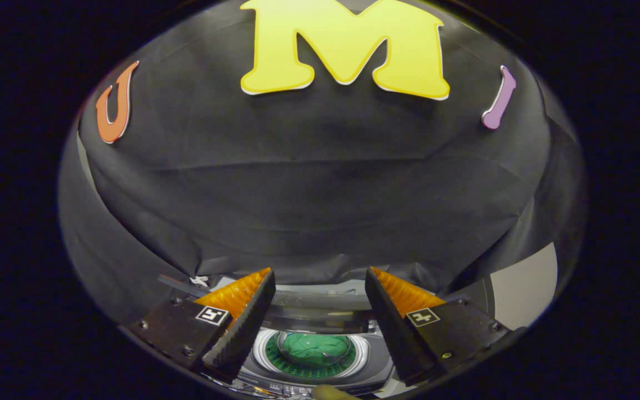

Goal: Put the clothes into the washing machine and then close the washing machine lid.

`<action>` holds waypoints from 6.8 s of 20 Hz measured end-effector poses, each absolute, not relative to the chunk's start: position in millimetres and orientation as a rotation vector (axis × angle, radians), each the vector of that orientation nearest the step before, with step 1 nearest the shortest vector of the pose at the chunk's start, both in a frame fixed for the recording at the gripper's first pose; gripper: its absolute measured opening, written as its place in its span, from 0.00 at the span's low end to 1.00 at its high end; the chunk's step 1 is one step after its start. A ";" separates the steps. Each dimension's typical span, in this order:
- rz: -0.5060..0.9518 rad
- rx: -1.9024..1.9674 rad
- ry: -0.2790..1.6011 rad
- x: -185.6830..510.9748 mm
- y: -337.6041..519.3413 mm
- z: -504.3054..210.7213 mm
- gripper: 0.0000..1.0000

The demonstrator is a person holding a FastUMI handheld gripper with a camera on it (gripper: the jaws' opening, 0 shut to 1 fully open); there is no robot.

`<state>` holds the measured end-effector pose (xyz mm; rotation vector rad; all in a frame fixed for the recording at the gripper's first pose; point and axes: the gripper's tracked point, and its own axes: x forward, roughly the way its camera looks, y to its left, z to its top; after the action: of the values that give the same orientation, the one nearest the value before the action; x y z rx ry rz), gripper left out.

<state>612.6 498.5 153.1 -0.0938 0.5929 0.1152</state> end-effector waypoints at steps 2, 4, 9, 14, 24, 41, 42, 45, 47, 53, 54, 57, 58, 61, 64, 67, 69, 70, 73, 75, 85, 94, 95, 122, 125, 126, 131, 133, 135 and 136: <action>0.116 -0.061 0.593 613.9 501.6 149.0 1.00; 0.111 -0.049 0.598 612.6 498.1 142.2 0.99; 0.112 -0.046 0.573 599.5 497.3 140.6 0.99; 0.117 -0.045 0.551 583.7 492.6 139.0 0.99; 0.119 -0.046 0.523 547.0 488.4 127.4 0.99; 0.159 -0.099 0.581 484.9 483.1 79.0 0.99; 0.167 -0.106 0.590 478.9 482.5 72.4 0.99; 0.178 -0.108 0.612 459.3 481.4 59.5 0.99; 0.179 -0.114 0.613 455.6 479.3 57.6 0.99; 0.175 -0.109 0.607 446.7 472.4 60.6 0.99; 0.175 -0.108 0.602 444.8 470.7 63.2 0.99; 0.200 -0.111 0.564 430.3 466.8 78.0 0.99; 0.212 -0.125 0.536 424.3 465.8 88.7 0.99; 0.236 -0.126 0.444 402.1 450.3 115.4 0.99; 0.260 -0.113 0.318 371.4 426.4 150.0 0.99; 0.297 -0.081 0.187 324.0 393.2 192.9 0.99; 0.304 -0.053 0.084 291.9 360.5 226.5 0.99; 0.307 -0.027 0.028 275.7 342.8 244.1 0.99; 0.292 0.024 -0.142 219.7 276.6 292.5 0.99; 0.264 0.032 -0.253 188.3 228.3 313.9 0.99; 0.209 0.025 -0.322 101.7 53.6 241.5 0.99; 0.135 -0.008 -0.135 56.0 -33.0 88.2 0.99; 0.134 -0.020 -0.109 51.0 -37.1 69.5 0.99; 0.115 -0.007 -0.011 25.8 -65.3 8.1 1.00; 0.111 -0.011 -0.009 24.6 -66.1 7.8 1.00; 0.110 -0.012 -0.009 24.0 -66.7 8.9 1.00; 0.114 -0.023 -0.017 22.8 -64.8 11.6 1.00; 0.116 -0.025 -0.018 21.8 -64.4 11.8 1.00; 0.120 -0.025 -0.025 21.1 -63.4 13.5 1.00; 0.120 -0.028 -0.024 20.7 -63.0 13.5 1.00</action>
<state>20.7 -63.0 13.5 -0.0283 -0.0239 0.1197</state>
